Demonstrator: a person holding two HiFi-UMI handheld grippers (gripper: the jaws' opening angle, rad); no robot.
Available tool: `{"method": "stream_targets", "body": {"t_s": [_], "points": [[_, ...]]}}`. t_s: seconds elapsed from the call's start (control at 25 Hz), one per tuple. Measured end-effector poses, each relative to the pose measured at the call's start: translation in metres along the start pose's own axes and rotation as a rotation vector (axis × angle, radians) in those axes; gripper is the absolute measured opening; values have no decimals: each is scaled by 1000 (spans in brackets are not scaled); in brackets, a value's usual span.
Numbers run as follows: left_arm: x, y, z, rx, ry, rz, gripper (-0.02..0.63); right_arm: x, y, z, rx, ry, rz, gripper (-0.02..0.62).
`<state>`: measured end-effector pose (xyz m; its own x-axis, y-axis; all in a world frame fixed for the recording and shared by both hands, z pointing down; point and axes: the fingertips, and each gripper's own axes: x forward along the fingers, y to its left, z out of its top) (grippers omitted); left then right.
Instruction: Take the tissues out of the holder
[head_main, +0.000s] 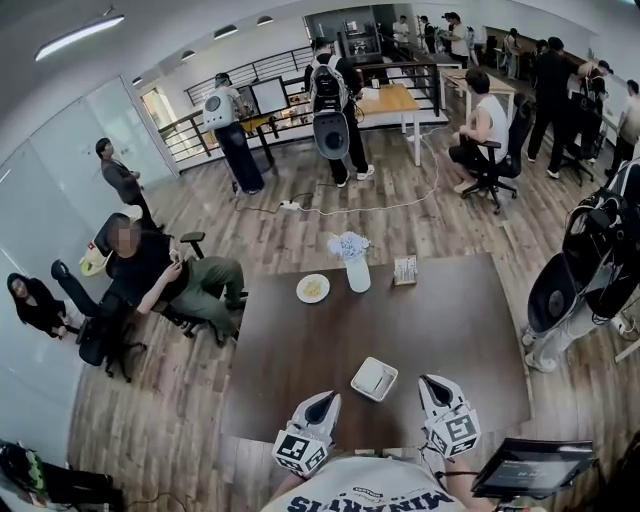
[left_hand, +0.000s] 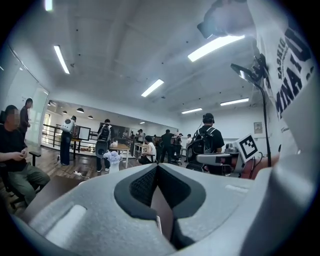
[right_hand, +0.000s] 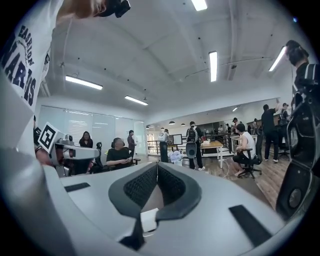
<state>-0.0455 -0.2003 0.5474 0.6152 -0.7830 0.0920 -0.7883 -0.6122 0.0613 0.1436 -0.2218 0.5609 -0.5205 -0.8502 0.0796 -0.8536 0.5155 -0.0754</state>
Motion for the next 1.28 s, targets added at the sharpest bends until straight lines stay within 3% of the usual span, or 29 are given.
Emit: {"method": "stream_targets", "body": {"t_s": [0.4,0.64,0.8,1.04,1.28], "points": [[-8,4,-1,-10,-19,-13,5,1,21,-10,-35,53,23,9],[-19,17,0,-27,-25,23,5,45,42,-44,-171,193,124,11],[-33,22,-3,-52,-22,63,5,75,58,-85,-369,327,208,21],[-52,29,-14,-84,-22,120,5,112,71,-169,-680,525,374,127],[-79,43,-27,-116,-25,198,5,137,72,-255,-1137,666,551,173]]}}
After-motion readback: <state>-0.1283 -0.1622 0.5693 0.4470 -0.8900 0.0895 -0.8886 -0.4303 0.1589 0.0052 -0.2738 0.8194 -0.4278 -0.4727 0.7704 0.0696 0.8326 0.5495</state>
